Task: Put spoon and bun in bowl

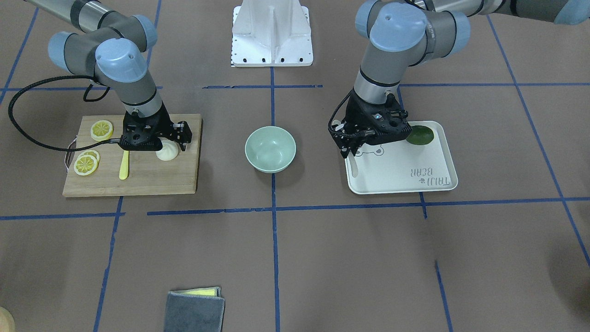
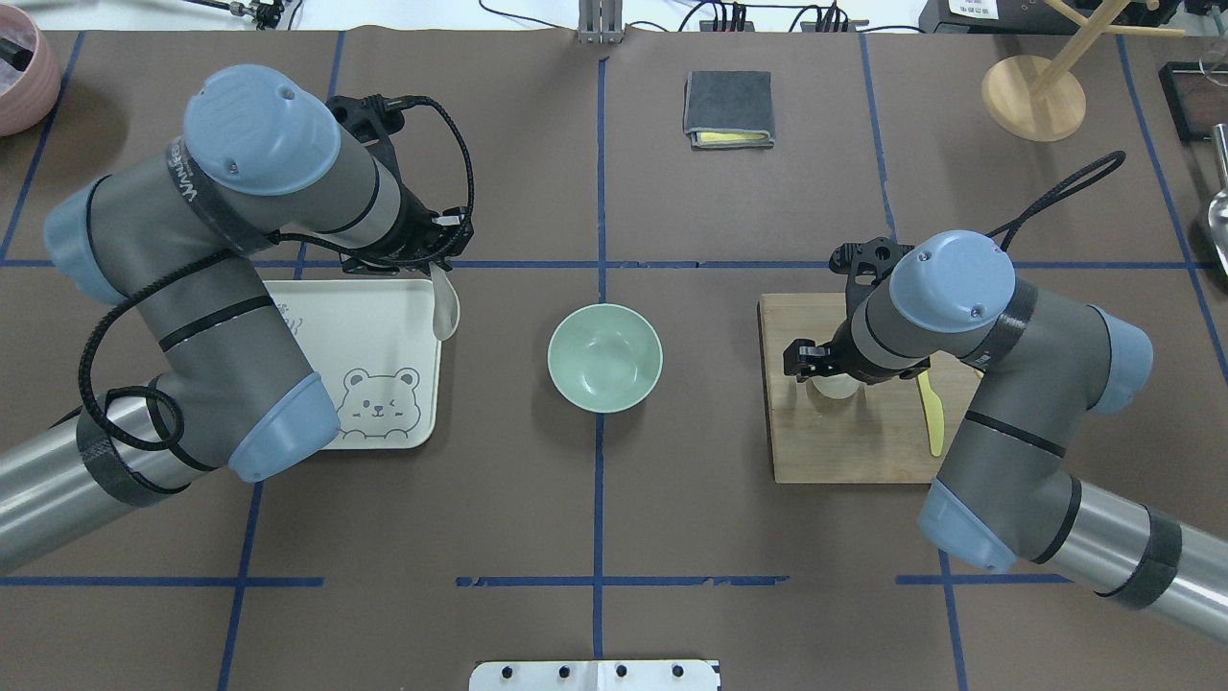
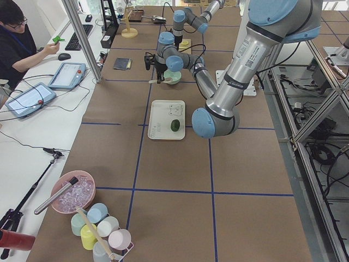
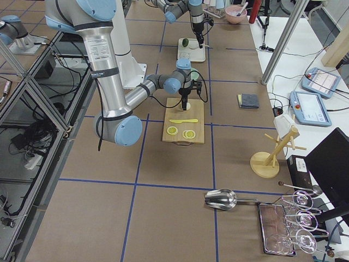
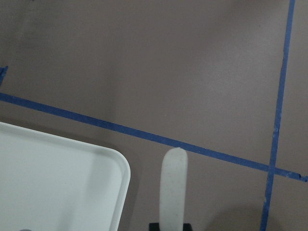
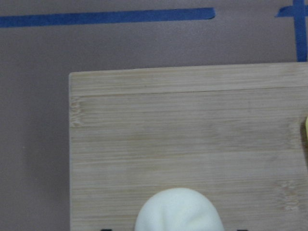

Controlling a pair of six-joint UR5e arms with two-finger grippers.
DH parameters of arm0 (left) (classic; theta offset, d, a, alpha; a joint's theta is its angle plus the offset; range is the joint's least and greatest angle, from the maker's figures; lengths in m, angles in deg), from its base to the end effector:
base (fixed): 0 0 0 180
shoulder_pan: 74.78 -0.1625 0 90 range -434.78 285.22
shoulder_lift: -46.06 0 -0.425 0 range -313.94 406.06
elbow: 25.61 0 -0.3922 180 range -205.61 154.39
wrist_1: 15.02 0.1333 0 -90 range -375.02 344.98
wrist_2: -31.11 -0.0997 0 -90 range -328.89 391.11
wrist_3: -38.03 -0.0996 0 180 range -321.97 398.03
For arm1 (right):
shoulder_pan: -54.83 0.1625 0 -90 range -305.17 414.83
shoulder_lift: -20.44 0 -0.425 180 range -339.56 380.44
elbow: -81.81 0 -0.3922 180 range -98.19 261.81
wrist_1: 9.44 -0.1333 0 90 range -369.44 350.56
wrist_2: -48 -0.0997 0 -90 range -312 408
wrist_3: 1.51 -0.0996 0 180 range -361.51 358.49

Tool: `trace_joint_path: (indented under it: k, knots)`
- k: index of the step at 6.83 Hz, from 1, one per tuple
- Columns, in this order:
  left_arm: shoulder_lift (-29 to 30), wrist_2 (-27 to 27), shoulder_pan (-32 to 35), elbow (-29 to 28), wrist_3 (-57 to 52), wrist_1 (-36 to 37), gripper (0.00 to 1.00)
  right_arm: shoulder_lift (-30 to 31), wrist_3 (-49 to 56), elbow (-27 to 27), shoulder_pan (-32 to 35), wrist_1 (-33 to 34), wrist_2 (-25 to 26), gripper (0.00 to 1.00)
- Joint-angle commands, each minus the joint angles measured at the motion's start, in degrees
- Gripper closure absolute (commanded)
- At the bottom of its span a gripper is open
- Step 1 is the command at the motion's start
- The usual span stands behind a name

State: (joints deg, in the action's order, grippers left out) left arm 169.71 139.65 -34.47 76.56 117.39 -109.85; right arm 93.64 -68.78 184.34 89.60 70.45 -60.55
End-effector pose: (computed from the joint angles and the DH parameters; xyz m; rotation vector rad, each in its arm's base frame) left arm 0.4262 -0.4948 0.2178 0.1045 0.9248 -0.3372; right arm -0.4364 -0.4266 0.3868 0.0556 -0.7475 0.0888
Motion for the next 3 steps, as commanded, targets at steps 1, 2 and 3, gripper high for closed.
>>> trace_joint_path:
  k: [1,2,3]
  knots:
    - [0.0,0.1,-0.2,0.0,0.1,0.0,1.0,0.1,0.2,-0.2,1.1,0.2,-0.5,0.91]
    - [0.2,0.2,-0.3,-0.1,0.4,-0.2,1.0,0.3,0.3,0.1,1.7,0.2,-0.9,1.0]
    - [1.6,0.2,-1.5,-0.9,2.4,-0.3,1.0,0.3,0.3,0.4,2.1,0.2,-0.9,1.0]
